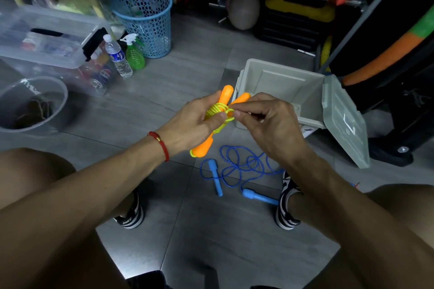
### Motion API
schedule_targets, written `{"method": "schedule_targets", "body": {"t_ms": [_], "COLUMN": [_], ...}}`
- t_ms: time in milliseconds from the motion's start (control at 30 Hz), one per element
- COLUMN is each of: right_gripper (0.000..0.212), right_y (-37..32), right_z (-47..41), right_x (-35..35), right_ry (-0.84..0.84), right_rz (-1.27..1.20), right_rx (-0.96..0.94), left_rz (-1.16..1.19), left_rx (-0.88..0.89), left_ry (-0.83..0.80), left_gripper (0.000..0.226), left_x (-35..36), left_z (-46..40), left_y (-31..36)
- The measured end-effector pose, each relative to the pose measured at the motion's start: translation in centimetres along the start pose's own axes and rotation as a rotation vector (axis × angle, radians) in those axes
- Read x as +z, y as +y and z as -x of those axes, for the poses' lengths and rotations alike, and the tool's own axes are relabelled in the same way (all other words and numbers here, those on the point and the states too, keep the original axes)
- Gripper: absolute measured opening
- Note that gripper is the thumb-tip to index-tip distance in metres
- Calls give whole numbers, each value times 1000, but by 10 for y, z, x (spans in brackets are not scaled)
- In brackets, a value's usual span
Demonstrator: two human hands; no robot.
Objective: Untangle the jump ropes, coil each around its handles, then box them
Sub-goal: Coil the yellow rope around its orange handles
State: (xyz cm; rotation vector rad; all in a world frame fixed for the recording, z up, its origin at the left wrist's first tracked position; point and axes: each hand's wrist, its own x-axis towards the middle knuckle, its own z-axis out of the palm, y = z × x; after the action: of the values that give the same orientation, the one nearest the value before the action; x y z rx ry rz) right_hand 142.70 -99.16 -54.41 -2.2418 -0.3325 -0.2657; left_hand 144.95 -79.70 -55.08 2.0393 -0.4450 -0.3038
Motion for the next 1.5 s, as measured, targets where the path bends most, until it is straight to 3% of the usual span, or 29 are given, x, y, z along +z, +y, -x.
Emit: {"method": "schedule_targets", "body": {"t_ms": [200,400,567,867,1100,1200,1333,1500], "right_gripper": [20,25,21,18,20,19,18,20], "right_y": [6,5,7,5,1,0,2,8], "right_z": [-5,-6,0,4,15,18,11,8], "right_x": [-1,1,10,14,16,20,18,17], "right_ry": [53,31,109,-31,216,244,209,27], "right_rz": [171,48,-21,-198,-32,-10,-111,-137], "right_rx": [-59,132,79,146,-29,-44,12,25], "left_rz": [-66,-129,-138,-133,-106,-90,-89,-132], "left_rx": [18,135,122,99,127,133,126,143], "left_ry": [-30,-80,-65,-84,-76,-80,-75,-110], "left_gripper": [57,60,59,69,69,69,68,65], "left_x": [4,5,3,1,-4,-4,-5,-9], "left_z": [3,4,4,8,5,3,2,4], "left_y": [0,1,4,9,18,19,19,18]}}
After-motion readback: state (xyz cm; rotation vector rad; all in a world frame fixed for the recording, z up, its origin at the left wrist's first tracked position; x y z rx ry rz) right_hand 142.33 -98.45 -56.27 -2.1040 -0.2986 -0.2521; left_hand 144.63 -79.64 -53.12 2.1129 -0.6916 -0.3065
